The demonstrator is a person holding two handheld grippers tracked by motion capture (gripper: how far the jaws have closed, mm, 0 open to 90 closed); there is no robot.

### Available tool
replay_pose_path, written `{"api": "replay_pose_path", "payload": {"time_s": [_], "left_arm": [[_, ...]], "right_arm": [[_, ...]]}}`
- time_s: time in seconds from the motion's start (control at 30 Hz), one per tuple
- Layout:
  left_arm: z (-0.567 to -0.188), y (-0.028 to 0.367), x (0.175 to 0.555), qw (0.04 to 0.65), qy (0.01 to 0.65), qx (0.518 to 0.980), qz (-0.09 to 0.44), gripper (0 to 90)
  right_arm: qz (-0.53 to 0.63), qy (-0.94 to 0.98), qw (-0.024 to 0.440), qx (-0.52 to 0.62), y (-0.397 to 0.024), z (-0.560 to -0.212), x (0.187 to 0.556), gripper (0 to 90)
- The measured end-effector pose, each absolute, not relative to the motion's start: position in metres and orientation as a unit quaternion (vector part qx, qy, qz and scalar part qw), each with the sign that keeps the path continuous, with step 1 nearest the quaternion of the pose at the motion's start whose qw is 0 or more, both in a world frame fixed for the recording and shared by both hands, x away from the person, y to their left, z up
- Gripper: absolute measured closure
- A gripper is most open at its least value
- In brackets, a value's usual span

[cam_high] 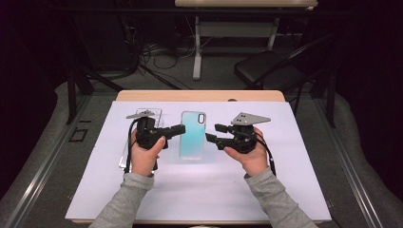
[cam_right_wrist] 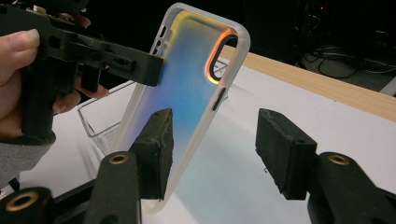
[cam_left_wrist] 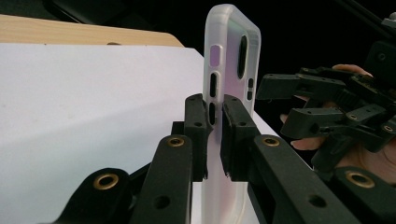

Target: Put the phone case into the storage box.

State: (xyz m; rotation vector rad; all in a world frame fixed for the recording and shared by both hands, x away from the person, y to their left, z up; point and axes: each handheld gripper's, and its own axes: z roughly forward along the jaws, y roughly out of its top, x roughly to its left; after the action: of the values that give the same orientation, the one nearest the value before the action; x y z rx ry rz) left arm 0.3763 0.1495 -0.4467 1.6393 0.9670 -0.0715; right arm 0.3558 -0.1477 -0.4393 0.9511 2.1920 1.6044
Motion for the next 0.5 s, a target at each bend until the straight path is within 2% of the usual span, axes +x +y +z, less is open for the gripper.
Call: {"api": "replay_pose_path", "payload": {"time_s": [0.5], "left_arm": [[-0.4485,0.1459,0.3737,0.583,0.409,0.702,-0.028,82.2]], "right_arm": [[0.546,0.756,0.109,0.344,-0.1492,-0.4438,0.3589,51.3]]}}
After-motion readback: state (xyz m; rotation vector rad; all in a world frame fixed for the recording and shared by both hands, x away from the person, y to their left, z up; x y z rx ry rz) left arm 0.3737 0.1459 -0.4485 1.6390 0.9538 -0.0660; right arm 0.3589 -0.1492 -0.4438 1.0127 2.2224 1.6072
